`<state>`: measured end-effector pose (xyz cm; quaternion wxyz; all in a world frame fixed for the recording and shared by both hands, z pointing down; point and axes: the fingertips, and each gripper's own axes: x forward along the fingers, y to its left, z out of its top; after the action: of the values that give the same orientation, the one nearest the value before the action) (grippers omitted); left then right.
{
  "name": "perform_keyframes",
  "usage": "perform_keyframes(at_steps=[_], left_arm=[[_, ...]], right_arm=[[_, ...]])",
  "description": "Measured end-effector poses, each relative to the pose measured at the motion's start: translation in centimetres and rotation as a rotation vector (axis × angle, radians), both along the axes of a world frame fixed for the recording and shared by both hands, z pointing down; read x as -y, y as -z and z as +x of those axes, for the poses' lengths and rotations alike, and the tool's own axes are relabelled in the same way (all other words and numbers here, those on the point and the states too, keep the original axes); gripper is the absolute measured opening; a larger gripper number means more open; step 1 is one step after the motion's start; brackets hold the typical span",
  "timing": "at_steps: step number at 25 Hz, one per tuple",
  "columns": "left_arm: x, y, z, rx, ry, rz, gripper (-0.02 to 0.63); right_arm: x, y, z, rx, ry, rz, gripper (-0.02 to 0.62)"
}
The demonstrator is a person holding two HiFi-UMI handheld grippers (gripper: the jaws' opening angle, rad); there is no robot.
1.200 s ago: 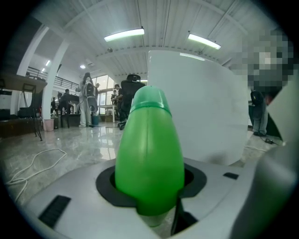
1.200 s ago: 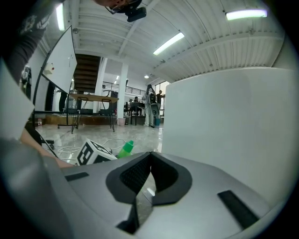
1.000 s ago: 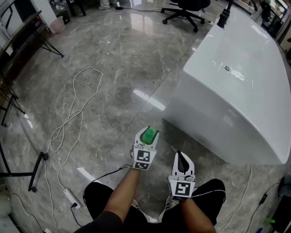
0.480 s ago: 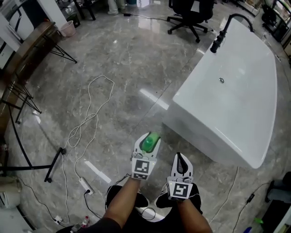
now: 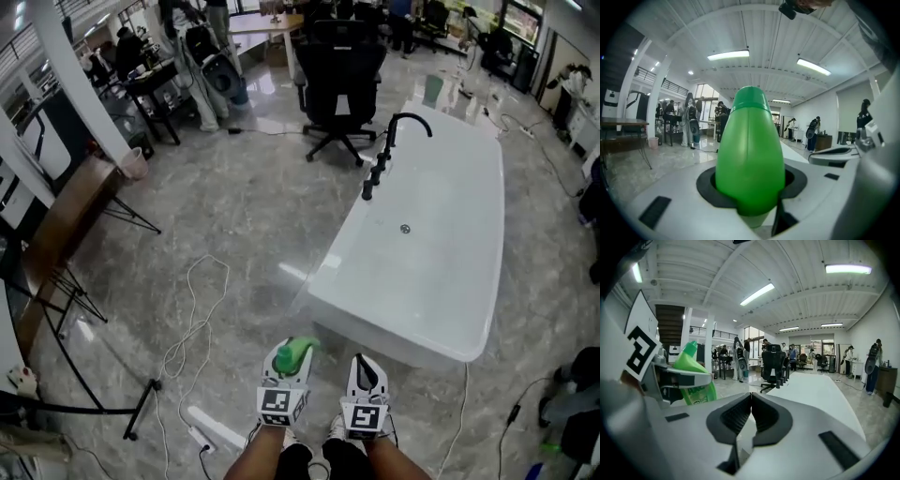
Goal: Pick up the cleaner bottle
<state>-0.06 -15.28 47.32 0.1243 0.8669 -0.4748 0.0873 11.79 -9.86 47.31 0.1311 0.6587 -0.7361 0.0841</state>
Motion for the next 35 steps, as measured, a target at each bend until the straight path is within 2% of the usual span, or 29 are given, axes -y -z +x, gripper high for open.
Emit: perform_keyframes(at_steps=[4, 7, 13, 17, 20, 24, 31, 35], left_arm=[[-0.5, 6.6, 2.6, -0.017, 0.012, -0.029, 0.186], [-1.0, 10.3, 5.1, -0.021, -0.039, -0.008, 0.186], [-2.3, 13.6, 9.3, -0.014, -0.125, -0.01, 0.186], [-2.7, 15.0, 11.6, -0.037, -0.23, 0.041, 0.186], [-2.6, 16.4, 13.0, -0.043, -0.329, 0.085, 0.186], [-2.3, 17.7, 13.9, -0.042, -0.412, 0.091, 0.186], [-1.7, 18.6, 12.9, 0.005, -0.464, 0.103, 0.186], [-1.5, 19.4, 13.0, -0.003, -0.486, 0.117, 0.186]], right_arm=[[-0.4, 6.3, 3.1, 0.028, -0.027, 0.065, 0.017], [-1.1, 9.9, 5.9, 0.034, -0.061, 0.104, 0.017], [-3.5, 13.2, 11.7, 0.029, -0.178, 0.153, 0.017], [-4.8, 15.0, 15.0, 0.0, -0.298, 0.17, 0.017], [-5.0, 16.2, 15.2, -0.01, -0.332, 0.191, 0.017], [-5.1, 17.9, 14.0, -0.026, -0.355, 0.206, 0.017], [-4.8, 20.3, 13.0, -0.069, -0.404, 0.223, 0.017], [-4.7, 21.3, 12.6, -0.087, -0.408, 0.236, 0.017]])
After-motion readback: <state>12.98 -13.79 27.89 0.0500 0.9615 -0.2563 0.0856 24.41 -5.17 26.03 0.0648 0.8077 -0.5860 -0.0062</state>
